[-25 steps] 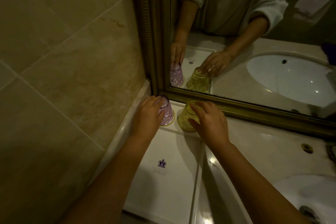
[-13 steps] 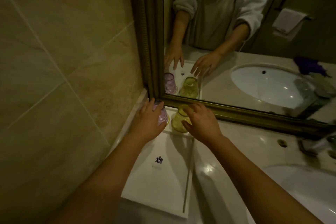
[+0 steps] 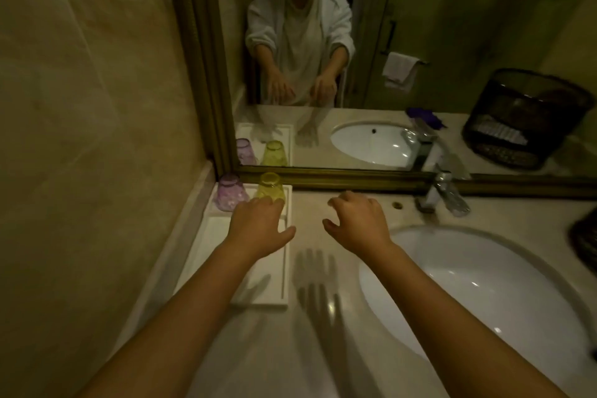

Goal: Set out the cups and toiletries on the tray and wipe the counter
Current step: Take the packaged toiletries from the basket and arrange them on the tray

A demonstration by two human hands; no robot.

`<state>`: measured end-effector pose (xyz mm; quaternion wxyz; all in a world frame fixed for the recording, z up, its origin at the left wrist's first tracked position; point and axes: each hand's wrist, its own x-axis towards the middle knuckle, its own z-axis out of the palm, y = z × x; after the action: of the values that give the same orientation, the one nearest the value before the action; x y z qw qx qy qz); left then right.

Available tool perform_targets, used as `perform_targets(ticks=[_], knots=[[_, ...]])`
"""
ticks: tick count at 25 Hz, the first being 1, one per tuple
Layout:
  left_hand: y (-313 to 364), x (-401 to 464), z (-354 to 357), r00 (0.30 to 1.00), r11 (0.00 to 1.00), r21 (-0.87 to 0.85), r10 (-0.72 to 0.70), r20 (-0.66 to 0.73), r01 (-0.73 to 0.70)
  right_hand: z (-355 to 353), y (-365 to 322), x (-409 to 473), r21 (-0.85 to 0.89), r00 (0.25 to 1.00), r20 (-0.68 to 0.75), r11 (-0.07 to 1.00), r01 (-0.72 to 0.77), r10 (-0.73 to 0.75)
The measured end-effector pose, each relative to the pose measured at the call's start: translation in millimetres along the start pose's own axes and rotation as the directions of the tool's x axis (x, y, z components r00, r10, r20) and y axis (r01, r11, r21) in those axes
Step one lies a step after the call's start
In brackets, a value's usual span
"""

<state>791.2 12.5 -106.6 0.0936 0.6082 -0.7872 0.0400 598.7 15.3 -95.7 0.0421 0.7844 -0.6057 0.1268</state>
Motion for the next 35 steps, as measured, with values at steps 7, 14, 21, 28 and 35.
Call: perform_targets(ticks=[7, 14, 21, 28, 35], knots=[[96, -30, -23, 0.988, 0.989, -0.033, 0.145, -0.042, -0.147, -45, 55, -101, -0.004, 0.988, -0.059, 0.990, -0.143, 0.143], [234, -82, -24, 0.960, 0.957, -0.081, 0.275, -0.059, -0.279, -88, 143, -237, -0.016, 0.967, -0.071, 0.969, -0.245, 0.243], [392, -142, -25, 0.919, 0.902, -0.178, 0.376, -0.120, -0.392, -140, 242, -373, -0.107, 0.961, -0.063, 0.956, -0.273, 0.268], [488, -147, -31, 0.879, 0.863, -0.173, 0.456, -0.140, -0.475, -160, 310, -427, -0.107, 0.936, -0.156, 0.937, -0.333, 0.315], [556, -79, -21, 0.858, 0.817, -0.264, 0.498, -0.128, -0.513, -179, 401, -410, 0.025, 0.892, -0.227, 0.918, -0.395, 0.390]])
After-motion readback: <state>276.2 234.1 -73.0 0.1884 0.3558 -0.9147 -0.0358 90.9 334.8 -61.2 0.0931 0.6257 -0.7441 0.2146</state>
